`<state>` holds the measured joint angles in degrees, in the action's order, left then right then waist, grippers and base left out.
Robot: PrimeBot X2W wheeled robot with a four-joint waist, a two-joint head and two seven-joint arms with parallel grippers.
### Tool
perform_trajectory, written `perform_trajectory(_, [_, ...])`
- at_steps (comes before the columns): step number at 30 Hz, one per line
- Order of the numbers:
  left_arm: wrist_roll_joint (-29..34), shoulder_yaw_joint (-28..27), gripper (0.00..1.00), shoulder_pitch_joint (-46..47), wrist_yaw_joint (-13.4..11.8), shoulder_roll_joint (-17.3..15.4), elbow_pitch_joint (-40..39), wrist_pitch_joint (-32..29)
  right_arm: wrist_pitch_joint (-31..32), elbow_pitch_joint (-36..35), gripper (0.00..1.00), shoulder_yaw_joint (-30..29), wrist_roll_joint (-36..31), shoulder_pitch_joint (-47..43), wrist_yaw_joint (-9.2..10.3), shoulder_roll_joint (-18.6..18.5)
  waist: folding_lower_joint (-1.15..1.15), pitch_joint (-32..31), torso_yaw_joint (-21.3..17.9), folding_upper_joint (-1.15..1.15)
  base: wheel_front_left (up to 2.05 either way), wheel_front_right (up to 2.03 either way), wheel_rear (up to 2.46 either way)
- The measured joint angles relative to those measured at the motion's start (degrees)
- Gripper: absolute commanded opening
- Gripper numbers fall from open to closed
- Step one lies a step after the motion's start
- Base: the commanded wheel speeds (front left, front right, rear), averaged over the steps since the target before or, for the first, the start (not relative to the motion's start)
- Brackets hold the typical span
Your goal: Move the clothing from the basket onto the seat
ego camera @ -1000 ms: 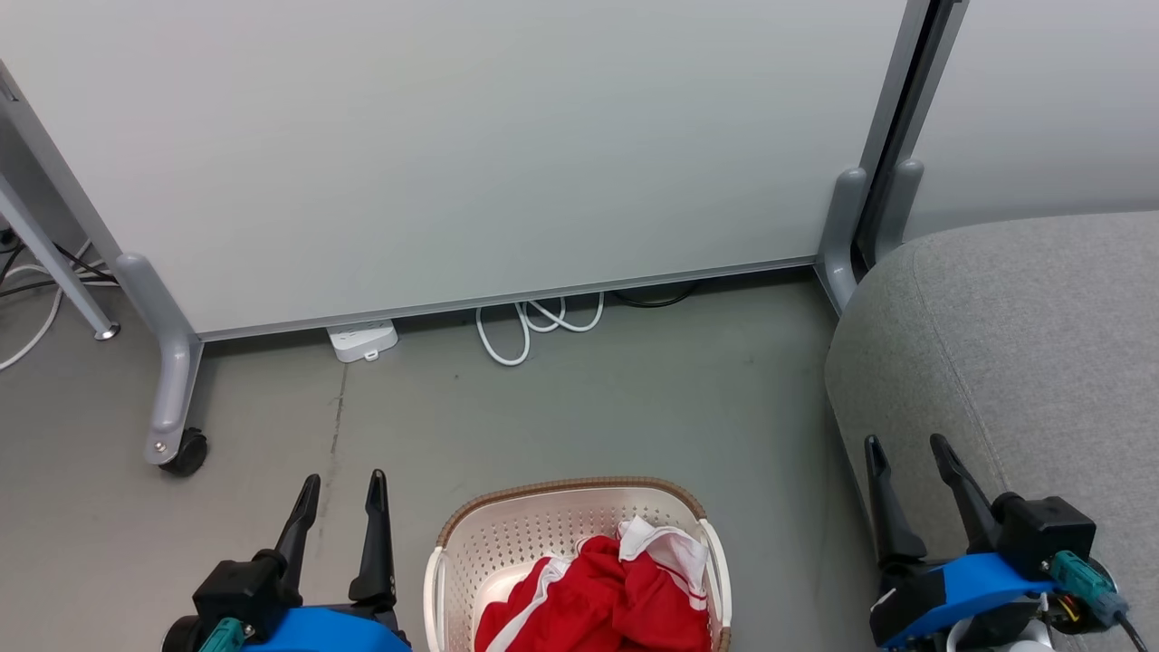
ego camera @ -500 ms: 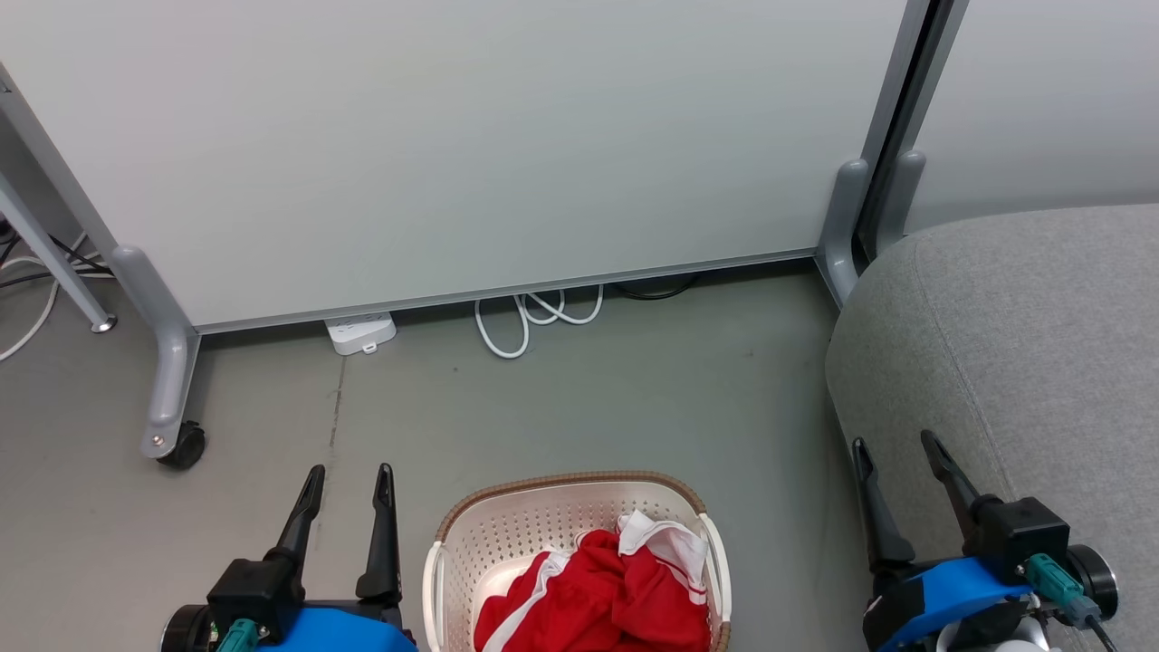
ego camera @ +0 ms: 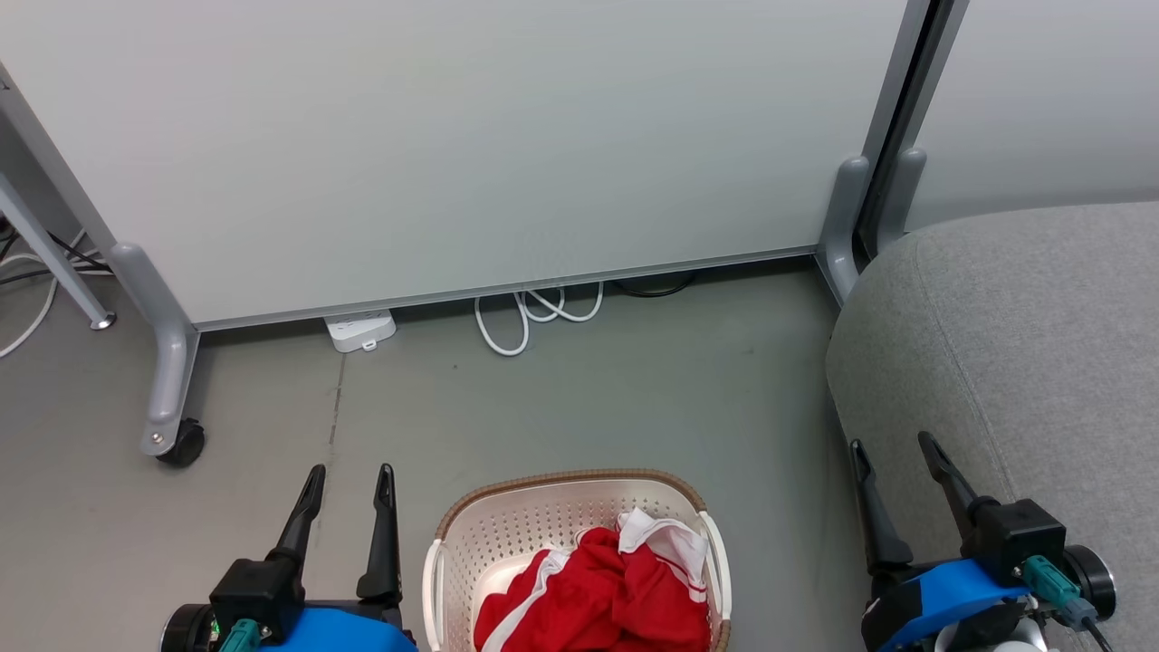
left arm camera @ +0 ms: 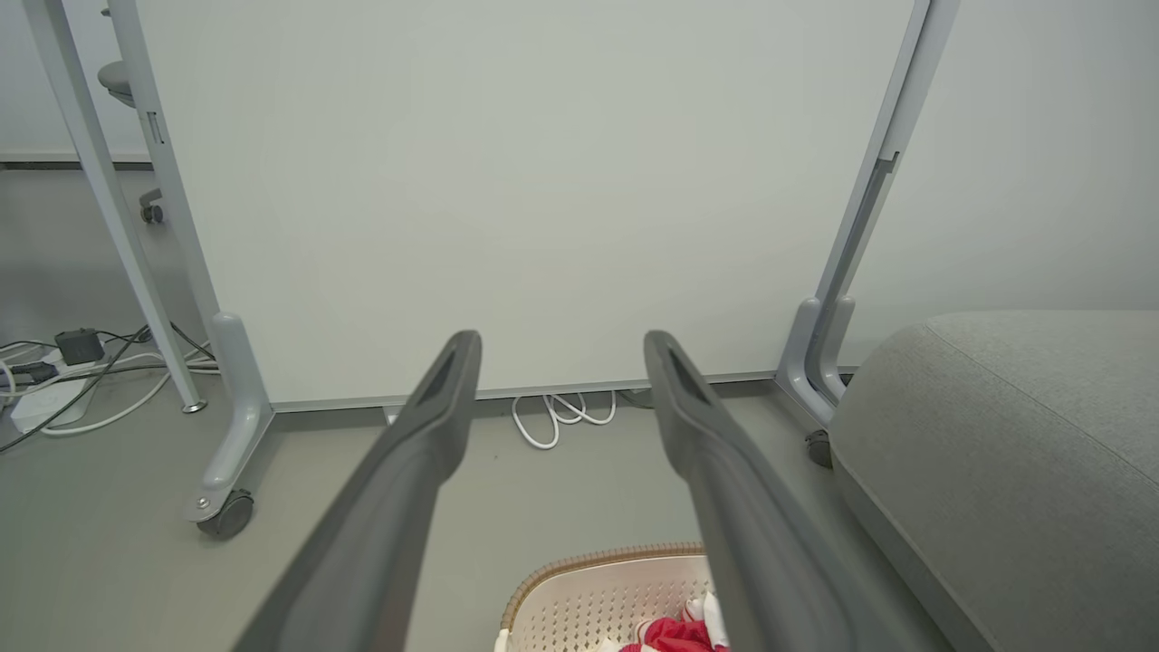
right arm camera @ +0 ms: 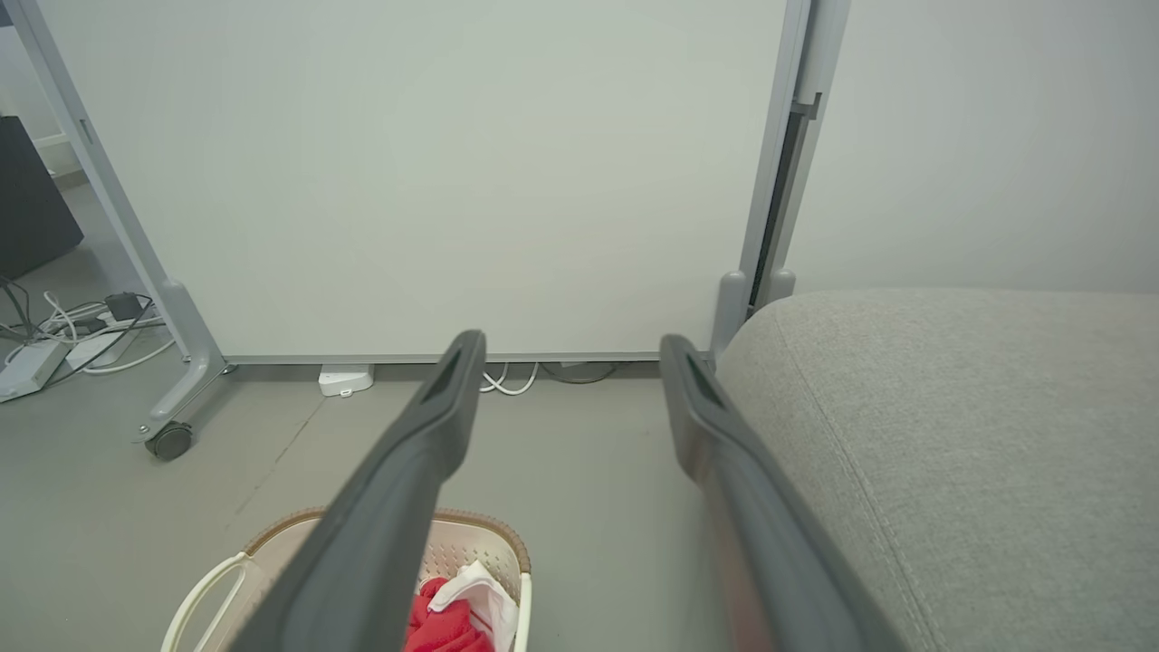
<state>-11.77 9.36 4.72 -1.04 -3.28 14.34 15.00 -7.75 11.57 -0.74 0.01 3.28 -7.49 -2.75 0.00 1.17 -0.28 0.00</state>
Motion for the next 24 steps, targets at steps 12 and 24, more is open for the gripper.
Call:
perform_trajectory(12, [0.4,1.3,1.0,3.8,0.9,-0.3,4.5,-0.8,-0.4,-2.0,1.0,2.4,0.2,6.2,-0.01,0.0,0.0,5.1,-3.5,0.0,0.0,0.0,0.0])
perform_trajectory(24, [3.7,5.4,1.0,19.7,4.5,-3.6,20.1,-7.1,-3.5,-3.0,1.0,5.9,3.1,17.6,-0.01,-0.1,0.02,20.7,-10.5,0.0,0.0,0.0,0.0])
